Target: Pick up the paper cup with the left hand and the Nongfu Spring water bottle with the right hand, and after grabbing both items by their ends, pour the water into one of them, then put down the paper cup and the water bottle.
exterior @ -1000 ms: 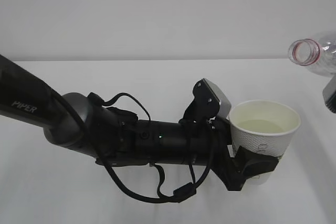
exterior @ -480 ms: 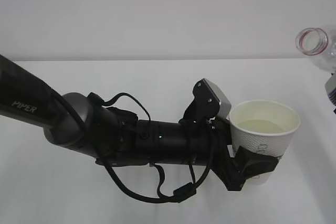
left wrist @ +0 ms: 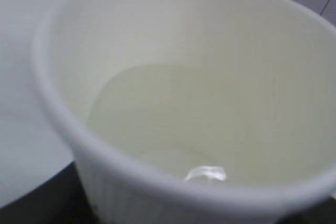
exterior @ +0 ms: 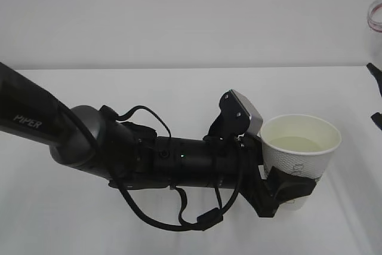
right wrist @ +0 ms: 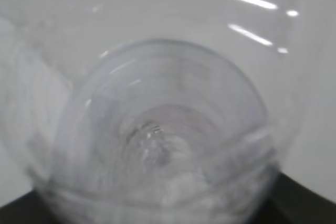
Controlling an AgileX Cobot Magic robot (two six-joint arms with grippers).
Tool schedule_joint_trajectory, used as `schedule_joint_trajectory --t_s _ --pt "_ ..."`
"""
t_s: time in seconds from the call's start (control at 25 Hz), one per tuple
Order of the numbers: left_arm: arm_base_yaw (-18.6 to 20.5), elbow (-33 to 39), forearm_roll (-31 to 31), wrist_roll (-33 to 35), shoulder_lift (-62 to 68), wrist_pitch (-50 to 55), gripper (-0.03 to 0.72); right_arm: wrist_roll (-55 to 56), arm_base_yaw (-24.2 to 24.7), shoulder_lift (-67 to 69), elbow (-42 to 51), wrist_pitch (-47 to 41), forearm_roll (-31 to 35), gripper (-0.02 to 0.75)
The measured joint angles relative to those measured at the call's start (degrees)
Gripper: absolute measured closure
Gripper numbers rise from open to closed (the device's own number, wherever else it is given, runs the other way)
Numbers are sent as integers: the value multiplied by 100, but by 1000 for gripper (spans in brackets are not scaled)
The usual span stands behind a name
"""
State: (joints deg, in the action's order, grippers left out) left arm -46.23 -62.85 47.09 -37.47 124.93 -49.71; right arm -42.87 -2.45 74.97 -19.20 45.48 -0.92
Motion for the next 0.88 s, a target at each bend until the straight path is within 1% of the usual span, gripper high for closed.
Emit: schedule_joint_trajectory --t_s 0.12,0.44,0.72,0.88 --pt "0 0 0 0 0 0 179 395 0 0 0 0 0 277" --pt "0 0 0 0 0 21 179 2078 0 0 0 0 0 277" --pt "0 0 0 0 0 120 179 2429 0 9 0 0 0 277" --pt "0 0 0 0 0 133 179 2753 0 316 0 143 92 277"
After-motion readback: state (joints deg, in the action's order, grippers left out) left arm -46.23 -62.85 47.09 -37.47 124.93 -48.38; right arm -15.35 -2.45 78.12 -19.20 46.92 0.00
